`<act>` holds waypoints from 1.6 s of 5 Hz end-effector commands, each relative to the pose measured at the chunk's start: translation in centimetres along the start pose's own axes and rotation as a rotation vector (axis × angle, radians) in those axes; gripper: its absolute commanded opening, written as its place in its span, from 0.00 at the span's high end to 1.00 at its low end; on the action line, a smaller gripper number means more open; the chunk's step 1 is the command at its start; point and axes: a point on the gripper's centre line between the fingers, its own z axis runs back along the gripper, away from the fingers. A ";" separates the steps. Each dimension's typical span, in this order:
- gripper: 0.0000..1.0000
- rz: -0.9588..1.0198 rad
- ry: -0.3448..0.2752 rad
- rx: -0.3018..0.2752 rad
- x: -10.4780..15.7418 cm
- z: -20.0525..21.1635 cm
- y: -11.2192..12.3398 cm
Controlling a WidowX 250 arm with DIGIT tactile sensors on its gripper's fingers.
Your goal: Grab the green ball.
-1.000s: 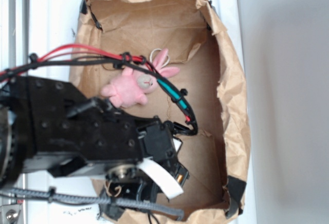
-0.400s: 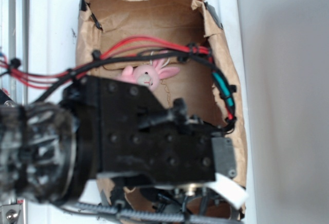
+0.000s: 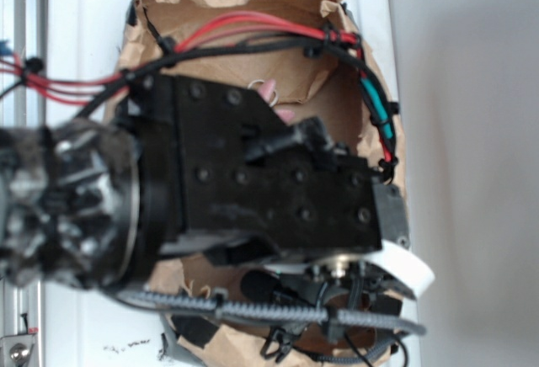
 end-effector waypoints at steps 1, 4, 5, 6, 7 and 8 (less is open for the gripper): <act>1.00 0.087 -0.159 0.075 0.6 2.6 3.1; 1.00 -0.025 -0.180 -0.108 -1.6 6.3 3.6; 1.00 -0.065 -0.167 -0.135 -1.6 7.6 3.0; 1.00 -0.149 -0.199 -0.133 -1.7 8.8 2.0; 1.00 -0.240 -0.270 -0.110 -1.7 9.4 1.2; 1.00 -0.310 -0.324 -0.101 -1.9 9.4 0.6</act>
